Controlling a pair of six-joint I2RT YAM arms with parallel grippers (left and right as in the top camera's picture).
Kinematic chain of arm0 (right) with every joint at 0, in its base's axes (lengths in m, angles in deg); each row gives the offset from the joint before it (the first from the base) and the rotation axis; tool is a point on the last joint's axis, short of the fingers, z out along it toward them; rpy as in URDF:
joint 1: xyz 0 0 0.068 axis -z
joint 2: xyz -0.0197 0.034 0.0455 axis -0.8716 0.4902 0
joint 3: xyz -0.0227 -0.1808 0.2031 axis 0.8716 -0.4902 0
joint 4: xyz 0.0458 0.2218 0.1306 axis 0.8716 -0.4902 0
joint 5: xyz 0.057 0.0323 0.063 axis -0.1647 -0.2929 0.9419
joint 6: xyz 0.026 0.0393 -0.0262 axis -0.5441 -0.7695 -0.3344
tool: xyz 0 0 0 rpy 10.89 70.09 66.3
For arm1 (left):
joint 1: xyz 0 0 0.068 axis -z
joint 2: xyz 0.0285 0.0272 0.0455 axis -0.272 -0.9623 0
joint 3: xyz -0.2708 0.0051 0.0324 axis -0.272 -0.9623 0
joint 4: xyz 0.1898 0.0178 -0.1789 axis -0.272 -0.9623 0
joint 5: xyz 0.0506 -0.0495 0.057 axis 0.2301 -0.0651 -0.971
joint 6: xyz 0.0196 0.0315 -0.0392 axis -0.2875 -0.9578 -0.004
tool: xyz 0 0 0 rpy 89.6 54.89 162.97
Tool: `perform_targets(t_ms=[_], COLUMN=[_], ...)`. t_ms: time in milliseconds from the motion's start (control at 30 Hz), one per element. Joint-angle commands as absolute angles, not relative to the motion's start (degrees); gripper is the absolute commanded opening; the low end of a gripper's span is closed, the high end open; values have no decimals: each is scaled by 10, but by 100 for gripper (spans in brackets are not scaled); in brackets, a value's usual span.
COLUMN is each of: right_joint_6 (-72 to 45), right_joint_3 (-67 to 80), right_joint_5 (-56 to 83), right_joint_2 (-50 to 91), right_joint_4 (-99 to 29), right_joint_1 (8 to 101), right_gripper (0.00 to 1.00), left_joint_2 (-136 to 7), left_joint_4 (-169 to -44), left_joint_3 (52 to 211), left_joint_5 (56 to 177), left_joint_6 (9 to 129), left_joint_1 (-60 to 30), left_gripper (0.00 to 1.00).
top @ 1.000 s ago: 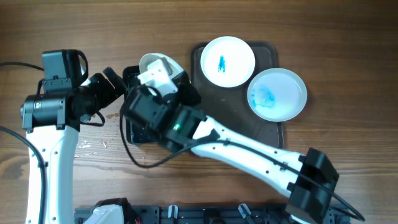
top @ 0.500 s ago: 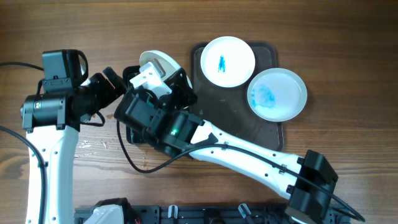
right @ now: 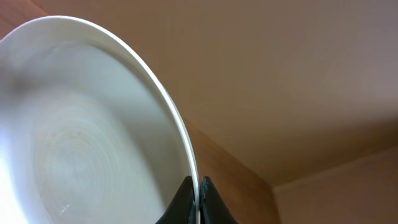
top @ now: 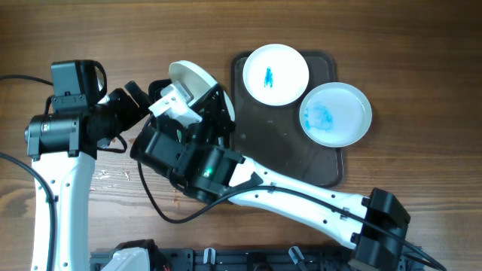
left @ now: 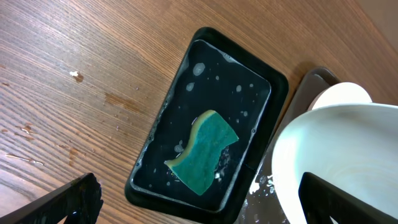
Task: Clean dirty plates on tray and stack at the side
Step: 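Set the plate on the table right of the tray and release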
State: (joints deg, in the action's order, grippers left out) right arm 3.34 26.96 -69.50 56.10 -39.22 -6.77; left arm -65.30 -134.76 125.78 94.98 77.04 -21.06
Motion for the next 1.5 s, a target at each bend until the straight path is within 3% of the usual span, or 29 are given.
perform_targets(t_ms=[0, 67, 200, 300, 500, 667, 800, 1000, 1300, 1333, 1400, 1467], right_joint_6=[31, -4, -152, -275, -222, -209, -207, -205, -222, -222, -226, -221], right_joint_3=[280, 280, 280, 280, 280, 257, 155, 14, -123, -122, -110, -85], right_joint_5=[-716, -707, -469, -235, 179, 202, 114, 51, -52, -52, -54, -34], right_joint_2=[540, 539, 512, 481, 370, 356, 402, 459, 470, 468, 446, 415], right_joint_4=[-388, -390, -450, -528, -561, -635, -586, -458, -396, -399, -427, -451], right_joint_1=[-68, -68, -19, 118, 492, 826, 981, 997, 853, 844, 832, 831], right_gripper=[4, 4, 4, 4, 4, 4, 4, 4, 4, 6, 25, 30], left_joint_2=[-650, -650, -650, -650, -650, -650, -650, -650, -650, -650, -650, -650], left_joint_4=[-1348, -1348, -1348, -1348, -1348, -1348, -1348, -1348, -1348, -1348, -1348, -1348], left_joint_3=[1265, 1265, 1265, 1265, 1265, 1265, 1265, 1265, 1265, 1265, 1265, 1265], left_joint_5=[956, 956, 956, 956, 956, 956, 956, 956, 956, 956, 956, 956], left_joint_6=[761, 761, 761, 761, 761, 761, 761, 761, 761, 761, 761, 761], left_joint_1=[-213, -213, -213, -213, -213, -213, -213, -213, -213, -213, -213, -213], left_gripper=[100, 100, 100, 100, 100, 100, 100, 100, 100, 100, 100, 100])
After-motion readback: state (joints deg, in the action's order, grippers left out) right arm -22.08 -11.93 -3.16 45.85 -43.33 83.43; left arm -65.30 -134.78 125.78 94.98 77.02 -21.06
